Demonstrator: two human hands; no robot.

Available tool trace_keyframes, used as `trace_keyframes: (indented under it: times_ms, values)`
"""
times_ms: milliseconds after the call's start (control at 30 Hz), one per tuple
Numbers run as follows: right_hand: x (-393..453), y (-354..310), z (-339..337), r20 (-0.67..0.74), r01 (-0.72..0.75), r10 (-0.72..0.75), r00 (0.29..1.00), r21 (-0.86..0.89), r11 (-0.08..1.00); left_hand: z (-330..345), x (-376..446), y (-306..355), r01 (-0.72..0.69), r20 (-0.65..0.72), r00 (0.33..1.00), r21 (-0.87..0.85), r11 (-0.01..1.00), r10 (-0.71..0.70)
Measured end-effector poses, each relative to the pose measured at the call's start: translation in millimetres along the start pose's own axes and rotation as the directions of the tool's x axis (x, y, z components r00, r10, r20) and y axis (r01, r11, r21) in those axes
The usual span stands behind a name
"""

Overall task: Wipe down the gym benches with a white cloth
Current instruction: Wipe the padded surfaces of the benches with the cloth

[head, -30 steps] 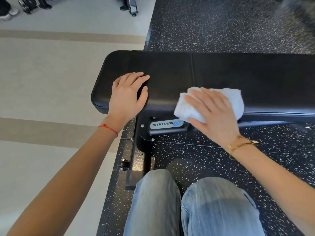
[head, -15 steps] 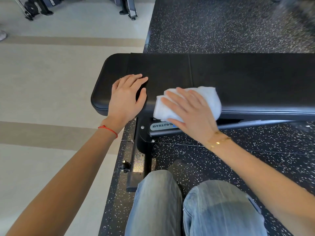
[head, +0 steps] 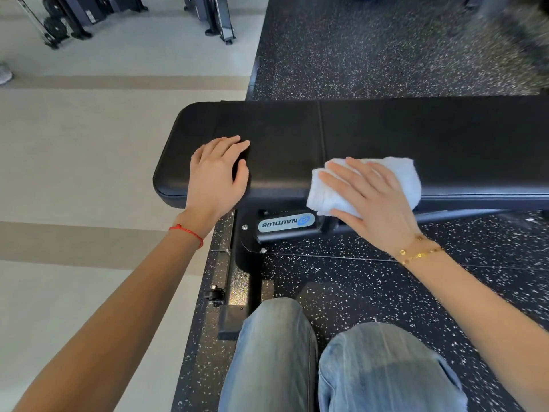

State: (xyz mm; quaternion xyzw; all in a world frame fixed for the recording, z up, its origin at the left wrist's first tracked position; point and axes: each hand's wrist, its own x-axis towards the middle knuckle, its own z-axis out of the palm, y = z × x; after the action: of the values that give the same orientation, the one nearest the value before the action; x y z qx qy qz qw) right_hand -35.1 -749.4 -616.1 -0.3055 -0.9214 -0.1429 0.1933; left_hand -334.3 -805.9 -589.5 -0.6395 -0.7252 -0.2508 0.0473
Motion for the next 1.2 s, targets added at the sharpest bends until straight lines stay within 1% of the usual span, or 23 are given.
trace_keyframes:
  times_ms: [67,100,167,233,300,400,467,600,667,733,800,900,933,1000,1100,1167,1200]
  values:
    - [-11.1,17.8,-6.4,0.047,0.029,-0.029,0.998,-0.002,1.0,1.8,-0.9,9.7,0.018,-0.019,1.0,0.01,1.0,-0.017]
    - [-19.5,30.5,-10.2,0.054,0.005,-0.005,0.999,-0.002,1.0,3.6,-0.6,16.7,-0.002,-0.03,1.0,0.036,0.999,0.003]
    - [-38.9,51.8,-18.7,0.05,-0.098,0.097,0.994,0.007,0.995,9.2,1.9,34.2,-0.054,-0.032,0.998,0.058,0.997,0.056]
    - [-51.3,59.6,-24.9,0.047,-0.172,0.172,0.984,0.013,0.985,16.5,6.0,55.7,-0.083,-0.015,0.996,0.038,0.996,0.084]
    - [-52.5,57.8,-25.8,0.059,-0.187,0.187,0.981,0.007,0.982,24.6,9.4,80.2,-0.11,0.011,0.994,0.012,0.994,0.11]
    - [-48.6,57.2,-25.4,0.103,-0.176,0.175,0.979,0.001,0.984,35.0,10.8,116.7,-0.136,0.039,0.99,-0.04,0.99,0.137]
    - [-51.0,60.5,-24.9,0.108,-0.171,0.169,0.98,0.005,0.985,40.6,9.9,135.1,-0.14,0.05,0.988,-0.057,0.989,0.143]
    - [-52.4,63.4,-22.3,0.079,-0.151,0.148,0.986,0.033,0.988,51.8,9.9,159.8,-0.111,0.047,0.992,-0.038,0.993,0.113]
    - [-54.8,65.3,-20.6,0.082,-0.13,0.127,0.989,0.036,0.991,58.6,9.0,170.1,-0.078,0.052,0.995,-0.023,0.997,0.079]
    - [-64.3,78.0,-22.7,0.084,-0.105,0.103,0.991,0.019,0.994,66.3,9.0,179.8,-0.036,0.022,0.999,0.006,0.999,0.035]
    - [-88.7,103.6,-28.1,0.077,-0.144,0.142,0.987,0.009,0.99,72.9,9.0,189.4,-0.003,-0.003,1.0,0.037,0.999,0.003]
    - [-129.4,153.6,-44.7,0.076,-0.225,0.224,0.972,0.007,0.974,83.4,13.7,210.7,0.018,-0.018,1.0,0.033,0.999,-0.017]
    - [-134.1,163.2,-47.7,0.085,-0.223,0.222,0.971,0.004,0.975,86.9,15.3,218.1,0.026,-0.021,0.999,0.029,0.999,-0.025]
    - [-126.8,162.3,-46.8,0.09,-0.187,0.187,0.978,-0.007,0.982,93.7,17.4,229.9,0.055,-0.04,0.998,0.049,0.997,-0.053]
    - [-106.8,138.3,-37.0,0.085,-0.074,0.077,0.993,-0.035,0.997,98.4,18.6,236.6,0.109,-0.082,0.991,0.089,0.99,-0.102]
    - [-110.9,145.7,-35.5,0.09,0.008,-0.004,0.996,-0.046,0.999,98.9,18.4,235.6,0.121,-0.096,0.989,0.09,0.988,-0.113]
    - [-118.7,157.6,-37.0,0.088,0.018,-0.013,0.996,-0.047,0.999,99.0,18.2,234.8,0.122,-0.099,0.989,0.088,0.989,-0.113]
